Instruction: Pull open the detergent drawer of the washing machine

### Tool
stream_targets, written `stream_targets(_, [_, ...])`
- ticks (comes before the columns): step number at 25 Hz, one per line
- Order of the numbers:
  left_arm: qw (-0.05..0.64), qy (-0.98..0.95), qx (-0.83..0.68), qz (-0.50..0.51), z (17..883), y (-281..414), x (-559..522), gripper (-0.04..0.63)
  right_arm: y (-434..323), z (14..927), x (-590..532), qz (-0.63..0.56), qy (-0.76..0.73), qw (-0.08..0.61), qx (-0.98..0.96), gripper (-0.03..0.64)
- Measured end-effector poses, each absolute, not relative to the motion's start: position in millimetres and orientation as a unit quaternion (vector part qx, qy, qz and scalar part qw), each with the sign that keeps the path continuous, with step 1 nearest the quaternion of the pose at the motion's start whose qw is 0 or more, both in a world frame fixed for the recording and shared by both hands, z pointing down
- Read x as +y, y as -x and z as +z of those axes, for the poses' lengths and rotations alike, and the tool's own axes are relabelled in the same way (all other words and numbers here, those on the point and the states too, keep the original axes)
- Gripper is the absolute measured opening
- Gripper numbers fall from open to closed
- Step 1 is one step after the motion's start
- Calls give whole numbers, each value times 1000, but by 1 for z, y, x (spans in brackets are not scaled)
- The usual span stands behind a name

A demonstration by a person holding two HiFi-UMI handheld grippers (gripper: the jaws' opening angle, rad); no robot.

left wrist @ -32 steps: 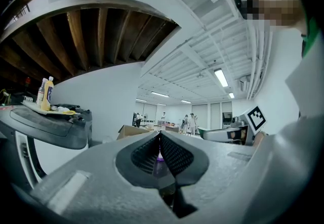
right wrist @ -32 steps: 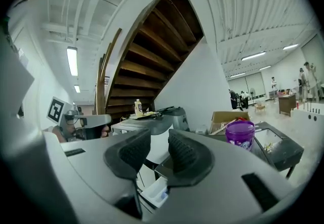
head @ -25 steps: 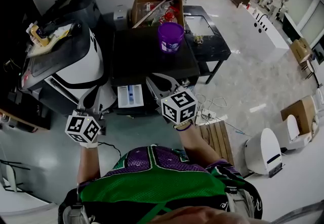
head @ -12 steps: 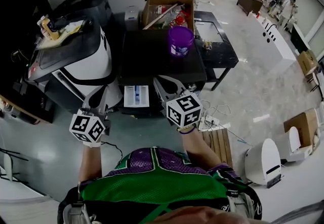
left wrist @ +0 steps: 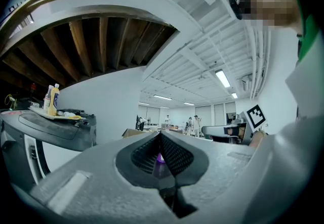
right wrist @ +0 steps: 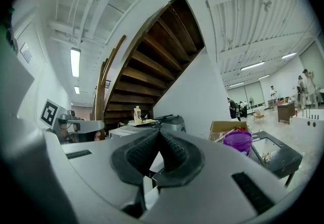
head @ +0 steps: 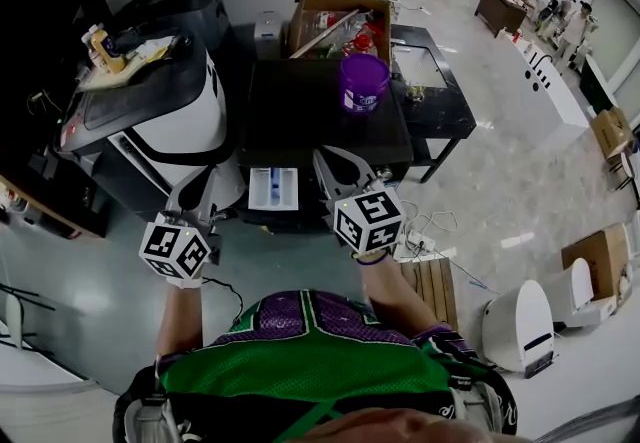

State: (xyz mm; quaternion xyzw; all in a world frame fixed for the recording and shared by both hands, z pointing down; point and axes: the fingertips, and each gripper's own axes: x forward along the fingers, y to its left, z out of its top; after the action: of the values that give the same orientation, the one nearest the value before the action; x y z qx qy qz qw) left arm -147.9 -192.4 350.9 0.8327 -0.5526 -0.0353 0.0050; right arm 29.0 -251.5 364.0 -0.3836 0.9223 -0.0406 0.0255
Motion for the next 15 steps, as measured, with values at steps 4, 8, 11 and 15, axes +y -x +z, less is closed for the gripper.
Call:
stream_targets(4, [7,-832,-554,-35,352,149,-192,17,-25,365,-250,-42,378,24,925,2])
stream_targets(8, [8,-831,-555,-35,354,152,-193,17,-23,366,-250,-43,376,22,926,3])
stream_targets(11, [8,-832,-554,-35,353,152,-192,17,-23,366,-248,-43,376,22,925,2])
stream_targets(15, [8,-833,-553,-33,354,150,-190,17,-23,367,-246,-43,375,20,926,3])
